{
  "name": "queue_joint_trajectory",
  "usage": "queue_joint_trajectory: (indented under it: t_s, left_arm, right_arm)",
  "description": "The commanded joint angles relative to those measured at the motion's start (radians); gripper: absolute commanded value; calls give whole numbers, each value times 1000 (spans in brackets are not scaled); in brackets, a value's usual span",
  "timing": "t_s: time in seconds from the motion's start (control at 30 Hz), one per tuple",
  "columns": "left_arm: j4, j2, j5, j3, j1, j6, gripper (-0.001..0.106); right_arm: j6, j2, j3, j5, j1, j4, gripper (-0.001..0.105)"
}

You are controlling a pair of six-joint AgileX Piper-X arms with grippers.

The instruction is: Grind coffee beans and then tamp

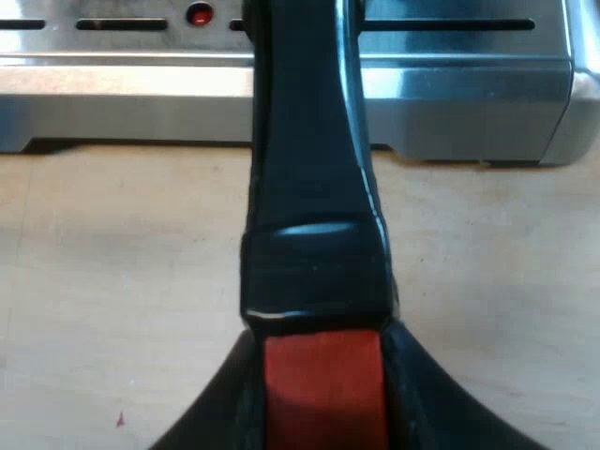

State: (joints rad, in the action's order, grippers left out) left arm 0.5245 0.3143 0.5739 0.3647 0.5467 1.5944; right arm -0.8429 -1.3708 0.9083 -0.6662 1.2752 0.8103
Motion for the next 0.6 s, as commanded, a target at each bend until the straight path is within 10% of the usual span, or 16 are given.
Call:
queue_joint_trajectory:
  t_s: [0.03,0.37,0.6]
  left_arm:
    - [-9,0,15,2,2,0,78]
    - [150,0,13,81,2,1,78]
    - [163,-13,5,84,2,1,78]
  right_arm:
    - [6,14,8,-57,29,-12,0]
    - [-17,99,8,-56,93,85,0]
    - [-192,205,8,-32,93,107,0]
